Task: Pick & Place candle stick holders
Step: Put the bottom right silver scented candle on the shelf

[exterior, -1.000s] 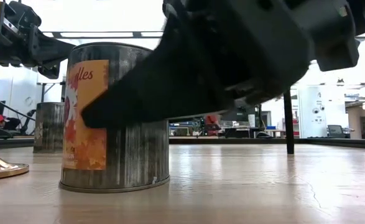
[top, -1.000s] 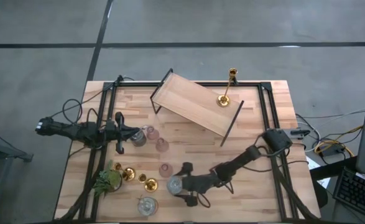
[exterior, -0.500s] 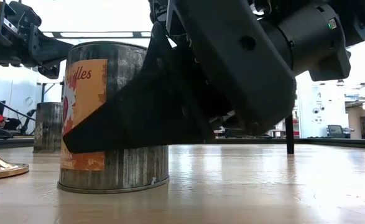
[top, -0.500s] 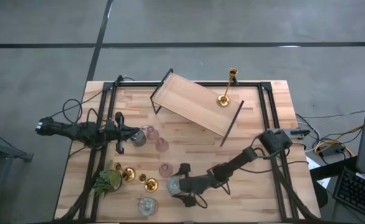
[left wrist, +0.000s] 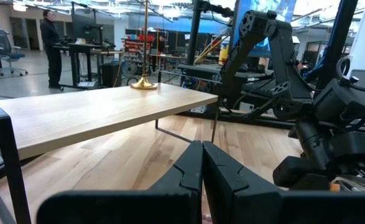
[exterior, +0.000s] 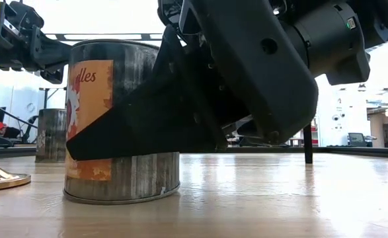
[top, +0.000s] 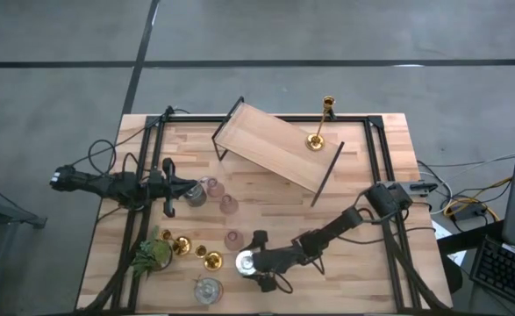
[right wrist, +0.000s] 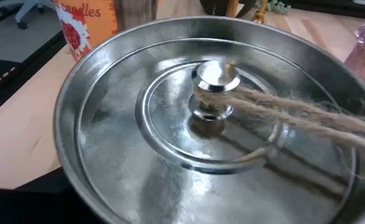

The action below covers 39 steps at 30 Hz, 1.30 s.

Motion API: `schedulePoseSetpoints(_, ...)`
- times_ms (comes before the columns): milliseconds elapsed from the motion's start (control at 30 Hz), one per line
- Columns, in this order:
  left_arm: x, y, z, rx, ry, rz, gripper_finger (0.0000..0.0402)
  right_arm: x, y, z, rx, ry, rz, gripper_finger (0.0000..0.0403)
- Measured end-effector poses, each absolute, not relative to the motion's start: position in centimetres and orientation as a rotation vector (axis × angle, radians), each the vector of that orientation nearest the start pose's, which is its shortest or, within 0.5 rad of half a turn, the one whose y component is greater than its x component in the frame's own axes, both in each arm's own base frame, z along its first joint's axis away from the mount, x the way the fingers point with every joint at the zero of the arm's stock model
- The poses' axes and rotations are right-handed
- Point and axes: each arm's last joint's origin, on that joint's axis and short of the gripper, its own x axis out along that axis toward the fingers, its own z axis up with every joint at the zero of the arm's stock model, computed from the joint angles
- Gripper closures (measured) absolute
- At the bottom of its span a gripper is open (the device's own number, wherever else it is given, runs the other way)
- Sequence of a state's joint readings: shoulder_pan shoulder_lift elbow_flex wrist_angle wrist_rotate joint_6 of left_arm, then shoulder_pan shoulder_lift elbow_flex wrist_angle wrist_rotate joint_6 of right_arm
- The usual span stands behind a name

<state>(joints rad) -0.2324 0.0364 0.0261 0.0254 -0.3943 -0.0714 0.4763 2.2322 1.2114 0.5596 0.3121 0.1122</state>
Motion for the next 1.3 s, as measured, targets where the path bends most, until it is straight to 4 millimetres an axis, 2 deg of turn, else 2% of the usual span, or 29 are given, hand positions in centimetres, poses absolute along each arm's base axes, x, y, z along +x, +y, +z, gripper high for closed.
schedulePoseSetpoints(333, 9.6, -1.1, 17.2, -0.076, -0.020, 0.161, 0.0390, 39.9, 19.6, 9.3, -0.073, 0.441, 0.138, 0.0051)
schedulePoseSetpoints(667, 9.6, -1.1, 17.2, -0.076, -0.020, 0.161, 0.0390, 38.5, 19.0, 10.4, -0.057, 0.468, 0.157, 0.0051)
schedulePoseSetpoints(867, 9.6, -1.1, 17.2, -0.076, -0.019, 0.162, 0.0390, 36.9, 17.7, 13.4, -0.007, 0.417, 0.145, 0.0051)
schedulePoseSetpoints(1033, 9.6, -1.1, 17.2, -0.076, -0.019, 0.161, 0.0390, 34.7, 16.0, 15.6, 0.032, 0.393, 0.130, 0.0052)
schedulePoseSetpoints(1300, 9.7, -1.2, 17.1, -0.073, -0.011, 0.161, 0.0390, 30.2, 12.1, 21.9, 0.126, 0.261, 0.091, 0.0052)
